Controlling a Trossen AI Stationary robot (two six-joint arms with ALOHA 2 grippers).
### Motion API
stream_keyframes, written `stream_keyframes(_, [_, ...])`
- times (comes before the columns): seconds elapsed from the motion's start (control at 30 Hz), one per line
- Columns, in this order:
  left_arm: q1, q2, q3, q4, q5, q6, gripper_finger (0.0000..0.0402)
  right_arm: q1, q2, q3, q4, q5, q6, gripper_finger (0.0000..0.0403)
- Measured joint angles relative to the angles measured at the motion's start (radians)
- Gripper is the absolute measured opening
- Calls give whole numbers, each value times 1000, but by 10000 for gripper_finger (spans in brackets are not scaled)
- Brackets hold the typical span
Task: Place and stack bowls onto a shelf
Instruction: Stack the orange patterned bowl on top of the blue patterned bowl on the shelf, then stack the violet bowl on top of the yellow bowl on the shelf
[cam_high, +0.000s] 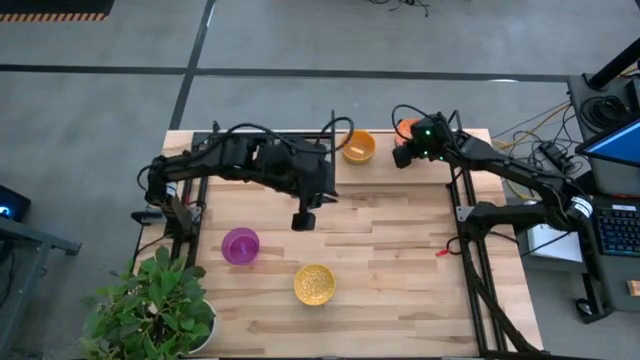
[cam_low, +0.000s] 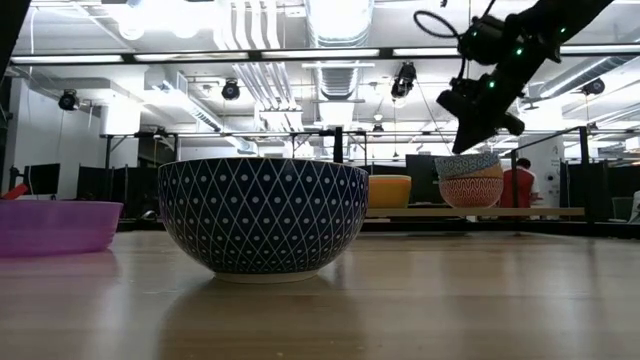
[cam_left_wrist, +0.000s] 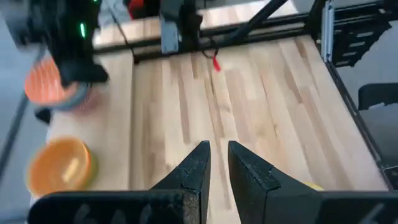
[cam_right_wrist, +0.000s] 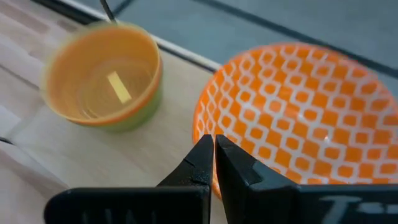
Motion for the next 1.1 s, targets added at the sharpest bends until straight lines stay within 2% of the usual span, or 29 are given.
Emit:
stream_keyframes(0.3, [-34,-7,-181,-125,-97,-228,39,87,-189,27,3,-5,3,9])
stream_keyframes(0.43, [-45,-8,-330,-170,-111,-372,39,160,-280,28,0,-5,5,9])
stream_keyframes(0.57, [-45,-9,-501,-238,-103,-581,39,242,-346,28,-19,-5,16,9])
stream_keyframes(0.67, [-57,-13,-635,-238,-102,-735,39,300,-375,27,-24,-5,22,9])
stream_keyframes(0.8, [-95,-18,-801,-223,-99,-849,41,368,-384,26,-24,3,27,9])
stream_keyframes(0.9, [-113,-39,-901,-151,-77,-911,57,401,-377,26,-23,3,27,9])
stream_keyframes(1.1, [-145,-111,-1042,-70,-48,-1049,117,440,-347,26,-22,3,34,9])
